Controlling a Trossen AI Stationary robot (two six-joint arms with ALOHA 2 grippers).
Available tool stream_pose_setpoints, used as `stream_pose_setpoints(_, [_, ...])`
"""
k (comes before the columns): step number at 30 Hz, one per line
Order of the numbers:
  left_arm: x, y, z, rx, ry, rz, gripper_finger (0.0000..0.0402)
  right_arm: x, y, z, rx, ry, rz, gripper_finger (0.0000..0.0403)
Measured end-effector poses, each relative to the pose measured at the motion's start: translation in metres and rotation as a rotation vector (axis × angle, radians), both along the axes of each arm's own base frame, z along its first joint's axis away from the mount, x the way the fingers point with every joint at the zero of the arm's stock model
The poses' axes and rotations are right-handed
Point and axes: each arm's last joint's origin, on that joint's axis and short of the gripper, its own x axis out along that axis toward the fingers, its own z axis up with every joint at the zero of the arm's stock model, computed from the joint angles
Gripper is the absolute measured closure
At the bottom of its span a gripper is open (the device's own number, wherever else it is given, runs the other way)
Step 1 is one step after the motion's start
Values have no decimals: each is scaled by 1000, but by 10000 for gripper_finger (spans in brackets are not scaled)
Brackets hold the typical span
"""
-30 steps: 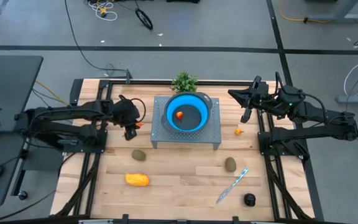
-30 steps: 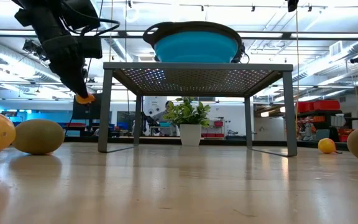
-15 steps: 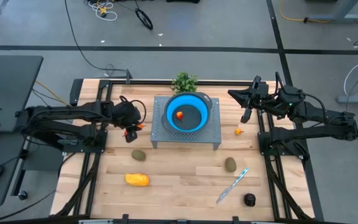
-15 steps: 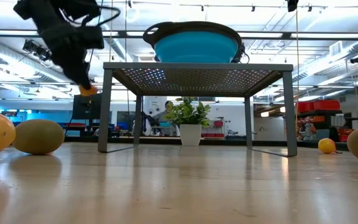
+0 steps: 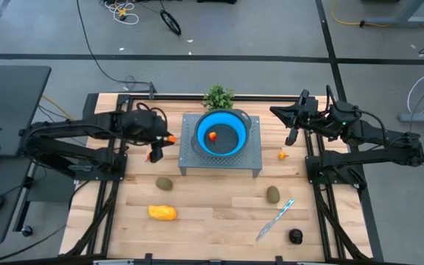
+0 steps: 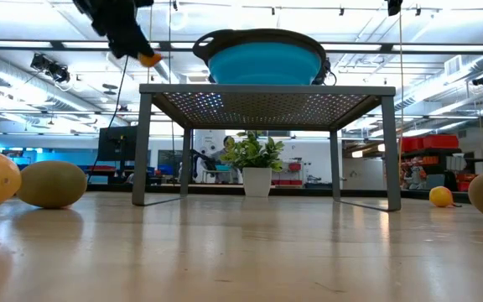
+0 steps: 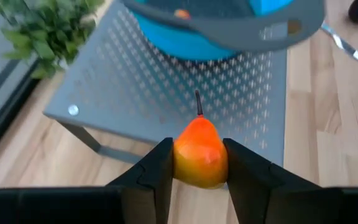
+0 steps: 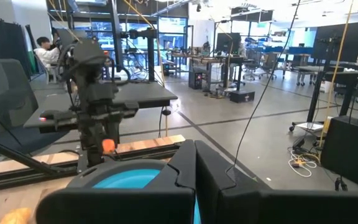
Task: Pick & Place Fruit
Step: Put the top left orange pear into the strainer bowl on the shelf
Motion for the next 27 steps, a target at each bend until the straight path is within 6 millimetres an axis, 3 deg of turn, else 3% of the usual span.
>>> stream_pose_setpoints(5, [0, 0, 11, 13, -34, 11, 271, 0, 0, 0, 0, 0, 0, 403])
stream_pose_setpoints(16, [1, 1, 14, 19, -53, 16, 272, 0, 0, 0, 0, 0, -1, 403])
stream_pose_setpoints(27, [14, 3, 39, 56, -351, 18, 273, 0, 0, 0, 0, 0, -5, 403])
